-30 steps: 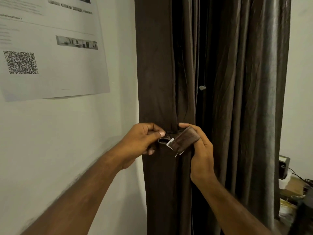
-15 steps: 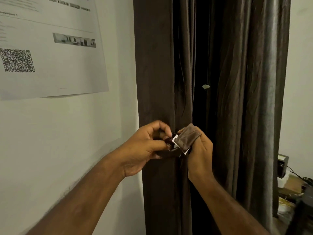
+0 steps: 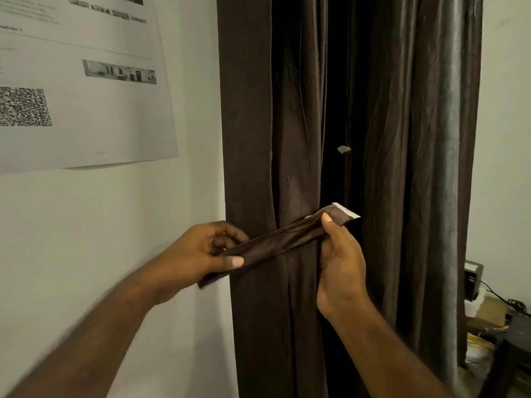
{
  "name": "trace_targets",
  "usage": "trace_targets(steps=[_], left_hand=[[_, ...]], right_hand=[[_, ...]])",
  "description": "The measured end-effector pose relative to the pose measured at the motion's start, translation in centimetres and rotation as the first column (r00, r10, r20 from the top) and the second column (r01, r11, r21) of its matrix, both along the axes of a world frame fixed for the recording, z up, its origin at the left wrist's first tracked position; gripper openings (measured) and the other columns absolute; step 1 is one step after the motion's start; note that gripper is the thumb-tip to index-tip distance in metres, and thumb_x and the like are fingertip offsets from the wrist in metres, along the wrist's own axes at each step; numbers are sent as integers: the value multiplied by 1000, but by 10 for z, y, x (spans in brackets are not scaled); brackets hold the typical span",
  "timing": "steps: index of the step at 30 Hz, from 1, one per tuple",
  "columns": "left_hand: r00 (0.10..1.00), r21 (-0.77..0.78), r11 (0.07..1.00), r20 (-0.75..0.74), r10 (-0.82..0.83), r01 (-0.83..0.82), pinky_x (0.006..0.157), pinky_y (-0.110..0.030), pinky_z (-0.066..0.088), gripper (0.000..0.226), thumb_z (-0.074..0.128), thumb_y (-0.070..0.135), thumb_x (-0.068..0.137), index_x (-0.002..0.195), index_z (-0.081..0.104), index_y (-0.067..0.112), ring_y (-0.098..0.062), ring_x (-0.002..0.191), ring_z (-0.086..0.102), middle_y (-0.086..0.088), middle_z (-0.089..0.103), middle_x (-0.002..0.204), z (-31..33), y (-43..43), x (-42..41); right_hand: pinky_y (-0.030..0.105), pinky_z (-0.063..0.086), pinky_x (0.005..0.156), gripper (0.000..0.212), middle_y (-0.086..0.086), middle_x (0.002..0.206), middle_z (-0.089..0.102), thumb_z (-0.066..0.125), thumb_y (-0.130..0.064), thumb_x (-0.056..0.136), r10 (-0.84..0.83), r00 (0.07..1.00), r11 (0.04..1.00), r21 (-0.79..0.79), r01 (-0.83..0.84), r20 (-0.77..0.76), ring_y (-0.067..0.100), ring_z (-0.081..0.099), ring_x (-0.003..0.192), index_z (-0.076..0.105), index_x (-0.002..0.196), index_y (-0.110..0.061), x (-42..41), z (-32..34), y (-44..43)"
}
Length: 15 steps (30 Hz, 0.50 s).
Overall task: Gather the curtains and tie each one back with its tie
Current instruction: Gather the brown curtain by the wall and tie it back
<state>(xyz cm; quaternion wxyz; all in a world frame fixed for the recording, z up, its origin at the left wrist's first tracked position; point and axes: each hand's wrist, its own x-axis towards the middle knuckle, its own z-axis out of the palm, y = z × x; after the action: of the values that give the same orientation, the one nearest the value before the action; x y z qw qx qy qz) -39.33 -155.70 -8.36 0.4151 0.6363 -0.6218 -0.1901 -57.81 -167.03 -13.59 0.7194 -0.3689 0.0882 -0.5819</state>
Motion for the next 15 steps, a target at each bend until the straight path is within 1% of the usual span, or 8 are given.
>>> trace_targets(steps=[2, 4, 5, 7, 9, 12, 14, 15], left_hand=[[971, -106, 977, 135, 199, -185, 73, -25, 50, 2, 75, 24, 83, 84, 74, 23, -14, 79, 67, 0, 72, 80, -4, -3, 10], [920, -259, 907, 121, 373, -333, 70, -28, 47, 13, 73, 31, 83, 74, 73, 22, -16, 75, 62, -1, 67, 74, -13, -11, 14], [920, -309, 878, 27, 392, -365, 71, -30, 49, 15, 71, 31, 85, 76, 71, 18, -18, 77, 62, -2, 66, 76, -19, -16, 13], [918, -296, 884, -280, 281, -361, 75, -37, 56, 18, 64, 25, 92, 81, 66, 10, -24, 84, 64, -4, 66, 82, -27, -26, 3], [829, -212, 917, -528, 183, -338, 68, -39, 53, 17, 56, 18, 98, 84, 64, 12, -29, 84, 62, -6, 66, 84, -33, -40, -6], [667, -83, 959, -734, 126, -272, 70, -39, 57, 23, 47, 9, 97, 96, 70, 8, -33, 81, 66, -16, 71, 91, -29, -58, -23], [571, -15, 988, -817, 76, -152, 57, -30, 57, 39, 44, 19, 100, 79, 73, 4, -24, 63, 69, -16, 69, 76, -25, -66, -34], [562, 0, 993, -824, 65, -115, 50, -25, 55, 45, 42, 25, 101, 71, 69, 6, -19, 52, 66, -12, 66, 67, -24, -66, -40]], right_hand=[[53, 53, 99, 39, 20, 120, 72, 62, -32, 94, 89, 995, 995, 51, -91, 34, 33, 71, 112, 67, 123, -7, 0, -2, 3], [50, 54, 97, 43, 20, 120, 73, 56, -39, 97, 193, 980, 977, 87, -197, 51, 33, 72, 110, 67, 125, -8, 2, -3, 8], [50, 53, 98, 47, 21, 121, 72, 52, -43, 99, 249, 967, 962, 99, -254, 61, 33, 71, 112, 67, 126, -7, 3, -3, 10], [50, 51, 100, 53, 23, 125, 70, 44, -47, 103, 335, 938, 930, 127, -344, 86, 35, 69, 115, 66, 129, -5, 8, -5, 13], [49, 51, 101, 55, 23, 125, 70, 38, -49, 105, 389, 916, 902, 162, -401, 102, 35, 69, 115, 65, 129, -7, 15, -6, 15], [48, 49, 103, 57, 25, 123, 70, 37, -49, 105, 450, 888, 856, 237, -459, 94, 36, 69, 116, 64, 129, -4, 23, -6, 18], [46, 51, 102, 57, 26, 123, 70, 39, -47, 105, 474, 876, 839, 259, -479, 86, 36, 67, 118, 65, 126, 0, 26, -8, 19], [46, 50, 104, 57, 27, 125, 69, 40, -46, 105, 476, 876, 839, 261, -478, 76, 35, 66, 121, 67, 124, 0, 27, -9, 19]])
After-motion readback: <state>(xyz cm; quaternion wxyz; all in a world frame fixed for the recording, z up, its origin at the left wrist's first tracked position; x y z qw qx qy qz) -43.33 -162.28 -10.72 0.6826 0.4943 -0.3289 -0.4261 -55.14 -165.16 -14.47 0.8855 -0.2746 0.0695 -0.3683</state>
